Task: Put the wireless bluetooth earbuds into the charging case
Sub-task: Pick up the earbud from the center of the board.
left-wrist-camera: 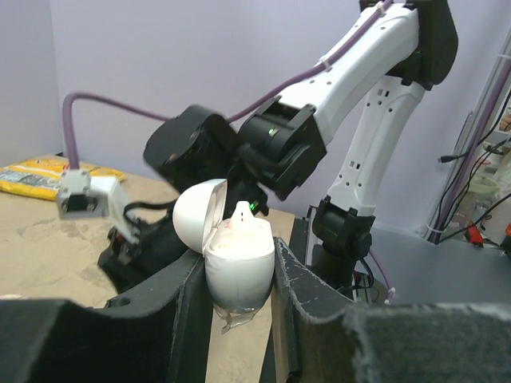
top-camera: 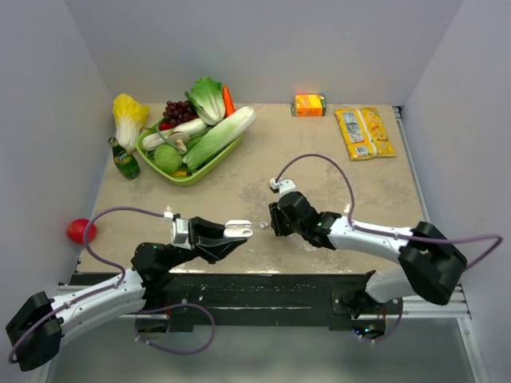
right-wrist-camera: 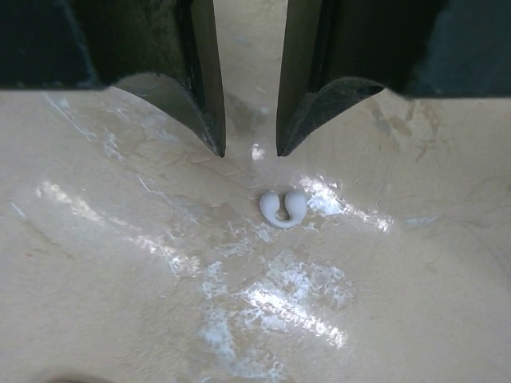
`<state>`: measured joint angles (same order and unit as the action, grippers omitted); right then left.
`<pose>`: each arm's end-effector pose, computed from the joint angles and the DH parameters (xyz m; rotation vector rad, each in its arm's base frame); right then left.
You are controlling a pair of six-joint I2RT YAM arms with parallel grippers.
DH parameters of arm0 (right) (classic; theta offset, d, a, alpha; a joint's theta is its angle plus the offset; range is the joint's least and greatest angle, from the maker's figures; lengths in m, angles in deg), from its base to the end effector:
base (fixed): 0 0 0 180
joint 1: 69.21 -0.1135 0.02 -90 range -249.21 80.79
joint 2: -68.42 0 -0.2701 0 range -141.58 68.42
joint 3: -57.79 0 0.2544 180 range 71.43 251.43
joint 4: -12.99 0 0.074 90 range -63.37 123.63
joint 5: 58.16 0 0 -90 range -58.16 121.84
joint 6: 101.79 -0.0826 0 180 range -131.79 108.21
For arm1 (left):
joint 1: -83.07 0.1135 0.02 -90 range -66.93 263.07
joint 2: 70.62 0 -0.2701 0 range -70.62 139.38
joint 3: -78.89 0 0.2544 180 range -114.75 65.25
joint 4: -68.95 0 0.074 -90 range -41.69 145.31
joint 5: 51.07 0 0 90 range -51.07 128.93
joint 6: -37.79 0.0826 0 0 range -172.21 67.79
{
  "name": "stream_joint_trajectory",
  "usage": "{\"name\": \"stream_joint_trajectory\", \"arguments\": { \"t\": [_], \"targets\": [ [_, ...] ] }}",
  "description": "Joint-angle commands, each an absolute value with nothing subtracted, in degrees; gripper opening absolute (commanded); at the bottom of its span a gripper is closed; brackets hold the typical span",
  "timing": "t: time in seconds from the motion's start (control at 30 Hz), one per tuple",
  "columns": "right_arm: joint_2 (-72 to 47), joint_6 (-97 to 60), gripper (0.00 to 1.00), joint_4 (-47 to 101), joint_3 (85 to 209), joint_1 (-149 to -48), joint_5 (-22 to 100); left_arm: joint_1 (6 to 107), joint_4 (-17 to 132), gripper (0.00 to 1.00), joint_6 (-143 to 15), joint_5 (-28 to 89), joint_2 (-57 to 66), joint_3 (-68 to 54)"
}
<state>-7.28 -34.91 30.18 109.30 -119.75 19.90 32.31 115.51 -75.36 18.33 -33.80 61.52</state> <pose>0.2048 0.2219 0.1686 -0.4414 2.2696 0.4321 0.0903 -0.1565 0.2596 0.6236 1.0647 -1.3346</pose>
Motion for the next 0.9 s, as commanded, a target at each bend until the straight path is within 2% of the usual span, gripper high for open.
{"name": "stream_joint_trajectory", "arguments": {
  "t": [0.0,0.13,0.27,0.47,0.87],
  "targets": [
    [-14.43,-35.53,0.35,19.6,114.23,-119.48,23.4,32.01,117.62,0.0,-75.93,20.03,-35.55,62.0],
    [-18.23,-35.26,0.31,18.19,115.73,-119.04,25.24,31.92,118.41,0.0,-76.38,19.94,-35.29,62.44],
    [-20.96,-35.44,0.15,19.95,117.05,-118.78,24.11,31.83,119.11,0.0,-76.46,19.86,-34.33,62.61],
    [-19.47,-36.14,0.0,19.95,114.59,-118.78,23.67,31.65,119.29,0.0,-76.55,19.77,-33.53,62.7],
    [-18.94,-37.11,0.0,17.84,108.96,-118.78,23.05,31.57,119.73,0.0,-76.64,19.68,-32.39,62.44]
  ]
}}
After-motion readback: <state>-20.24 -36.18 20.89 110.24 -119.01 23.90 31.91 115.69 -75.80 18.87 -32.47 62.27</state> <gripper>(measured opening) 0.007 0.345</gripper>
